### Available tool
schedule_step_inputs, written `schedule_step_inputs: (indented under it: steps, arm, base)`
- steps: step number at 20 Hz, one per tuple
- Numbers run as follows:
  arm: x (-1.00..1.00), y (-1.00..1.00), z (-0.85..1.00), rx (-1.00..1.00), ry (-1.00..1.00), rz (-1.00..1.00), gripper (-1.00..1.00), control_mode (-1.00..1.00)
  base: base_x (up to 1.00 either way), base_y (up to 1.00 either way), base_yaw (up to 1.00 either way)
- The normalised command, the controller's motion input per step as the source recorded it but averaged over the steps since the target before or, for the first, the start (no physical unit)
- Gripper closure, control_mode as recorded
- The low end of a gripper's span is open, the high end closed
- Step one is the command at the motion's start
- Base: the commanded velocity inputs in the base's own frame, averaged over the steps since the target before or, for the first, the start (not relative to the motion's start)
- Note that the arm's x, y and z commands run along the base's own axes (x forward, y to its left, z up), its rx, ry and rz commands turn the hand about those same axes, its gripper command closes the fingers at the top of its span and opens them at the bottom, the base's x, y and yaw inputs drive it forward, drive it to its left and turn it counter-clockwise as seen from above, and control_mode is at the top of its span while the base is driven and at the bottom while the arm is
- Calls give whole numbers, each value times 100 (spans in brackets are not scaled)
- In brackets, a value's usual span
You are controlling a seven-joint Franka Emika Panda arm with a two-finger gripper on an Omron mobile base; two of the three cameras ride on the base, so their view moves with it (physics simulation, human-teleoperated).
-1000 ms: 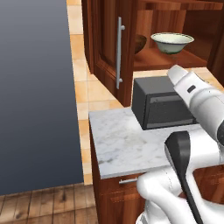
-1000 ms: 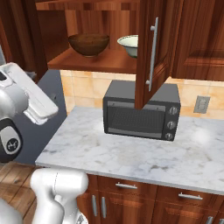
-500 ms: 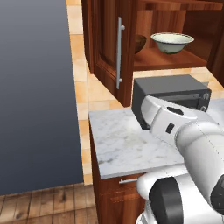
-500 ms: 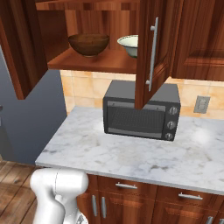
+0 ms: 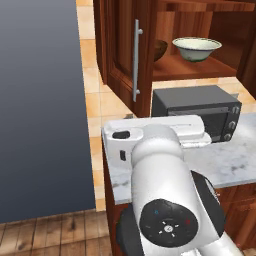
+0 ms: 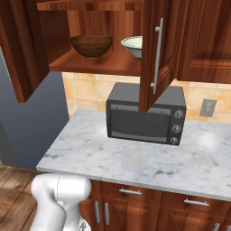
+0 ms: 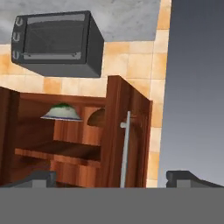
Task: Open the cabinet. Pick the bowls from the counter and place them in the cabinet. Then close the cabinet.
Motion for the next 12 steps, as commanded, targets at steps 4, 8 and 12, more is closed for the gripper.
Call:
schedule_step_inputs:
  steps: [4, 8, 12]
  arm:
    - [98, 39, 0, -20, 0, -2, -100, -100]
    - [98, 14, -7, -14, 0, -5, -100, -100]
    - [80, -1, -22, -2, 0, 0, -100, -100]
  base:
    - [0, 0, 0]
    - [0, 0, 0]
    - [0, 0, 0]
